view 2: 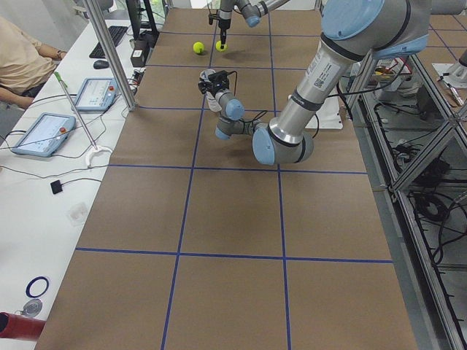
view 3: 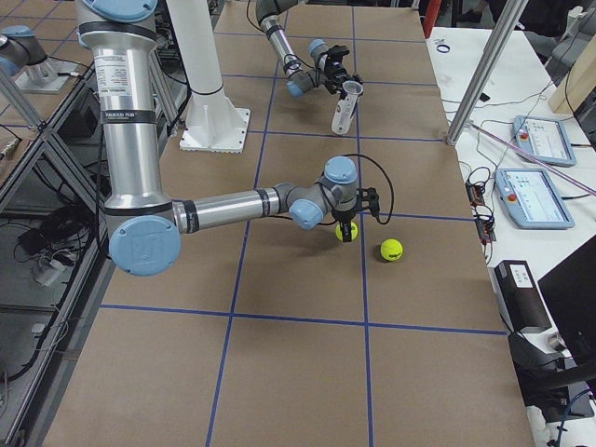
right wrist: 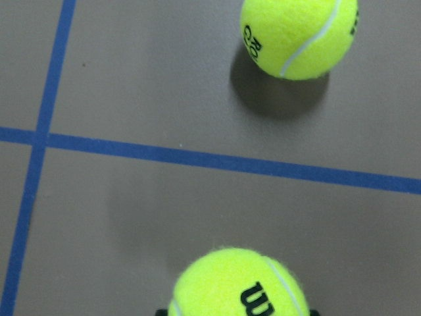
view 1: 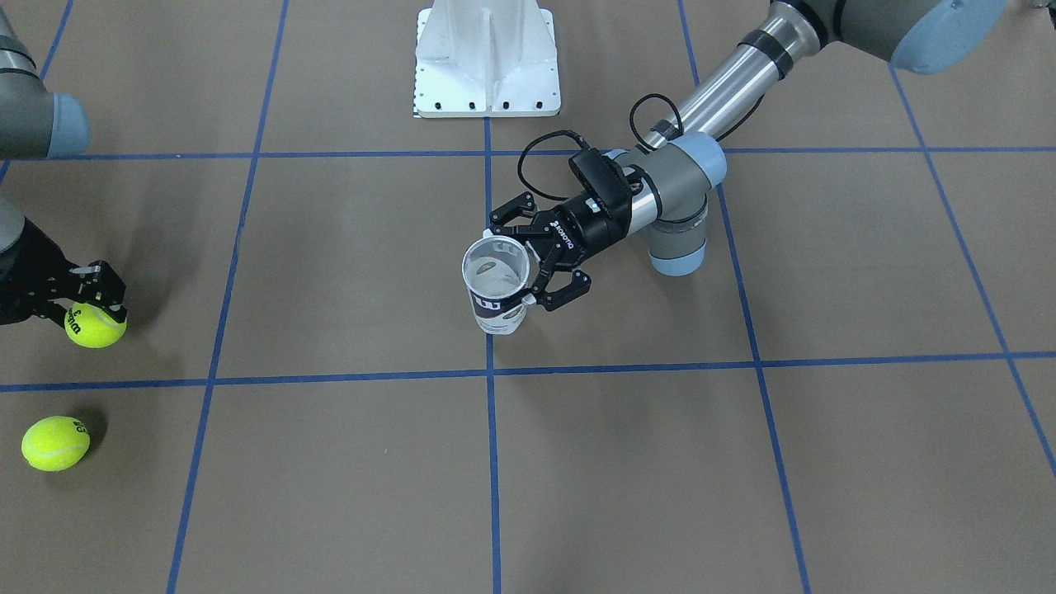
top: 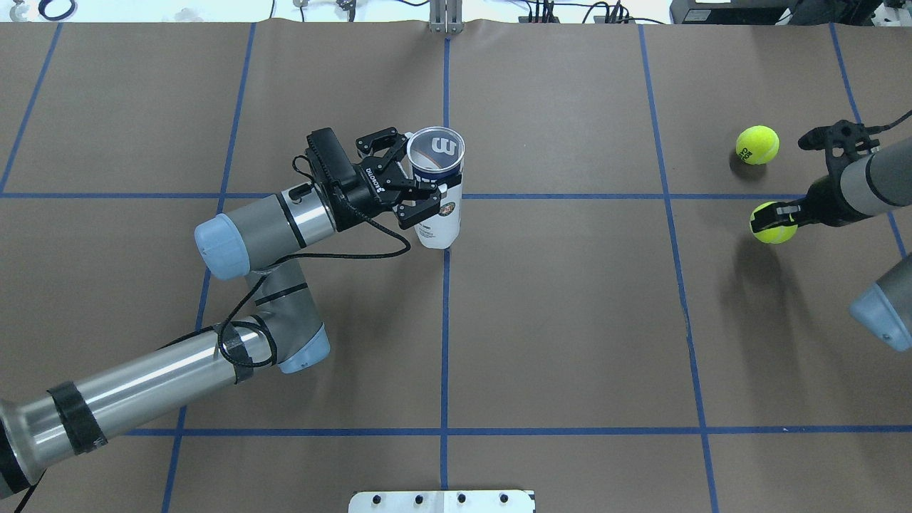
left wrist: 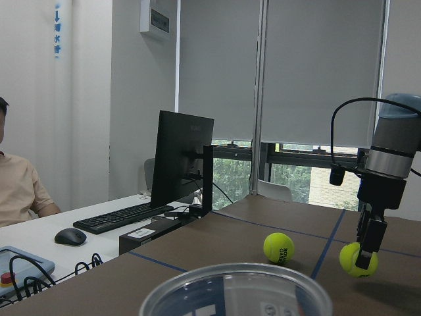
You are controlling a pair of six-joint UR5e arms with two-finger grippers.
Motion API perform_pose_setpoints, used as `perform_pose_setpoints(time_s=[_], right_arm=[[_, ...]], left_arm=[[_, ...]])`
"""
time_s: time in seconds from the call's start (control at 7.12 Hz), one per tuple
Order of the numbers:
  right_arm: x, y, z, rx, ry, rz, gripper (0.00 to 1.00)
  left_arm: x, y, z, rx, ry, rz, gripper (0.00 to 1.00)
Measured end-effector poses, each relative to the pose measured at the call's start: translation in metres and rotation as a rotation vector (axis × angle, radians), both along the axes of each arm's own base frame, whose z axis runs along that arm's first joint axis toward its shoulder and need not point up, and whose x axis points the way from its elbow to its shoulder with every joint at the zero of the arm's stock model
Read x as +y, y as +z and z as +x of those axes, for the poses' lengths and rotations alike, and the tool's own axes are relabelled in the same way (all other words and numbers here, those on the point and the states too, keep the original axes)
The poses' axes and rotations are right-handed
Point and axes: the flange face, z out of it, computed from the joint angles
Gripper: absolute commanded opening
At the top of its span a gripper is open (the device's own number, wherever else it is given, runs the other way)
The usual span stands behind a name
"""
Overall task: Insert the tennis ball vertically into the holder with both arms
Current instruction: 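Close the right gripper on the nearer yellow tennis ball, then carry the ball with the right gripper above the tube's open top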
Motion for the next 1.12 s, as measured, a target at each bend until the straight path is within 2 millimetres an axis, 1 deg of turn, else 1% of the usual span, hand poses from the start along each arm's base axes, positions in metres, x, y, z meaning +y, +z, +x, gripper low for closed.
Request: perform_pose_setpoints(time_s=[0.28,0.42,0.56,0.7,0.84,0.98,1.12], right_arm=[[-0.032,-0.057,0.005,-0.048,0.009,-0.003,0.00],[-0.044,-0.095,0.004,-0.059,0.010,-0.013,0.00],[-0.054,-0.141,0.000,-0.060,0.013,-0.029,0.00],[-0.062,-0.188,-0.007,-0.062,0.019,-0.047,0.00],[-0.066,-0.230,-0.017,-0.077,0.037,-0.070,0.00],[-0.067,-0.268,-0.032,-0.103,0.058,-0.096,0.00],[-0.065,-0.308,-0.053,-0.133,0.073,-0.125,0.00]], left_arm=[[0.009,0.002,0.008,-0.045,-0.020,0.058,0.80],[0.010,0.004,0.010,-0.057,-0.013,0.073,0.80],[0.012,0.005,0.011,-0.065,-0.004,0.081,0.80],[0.013,0.006,0.012,-0.069,0.002,0.084,0.80],[0.014,0.007,0.014,-0.072,0.004,0.084,0.80],[0.014,0.009,0.015,-0.078,0.006,0.082,0.80],[0.014,0.010,0.016,-0.079,0.007,0.081,0.80]])
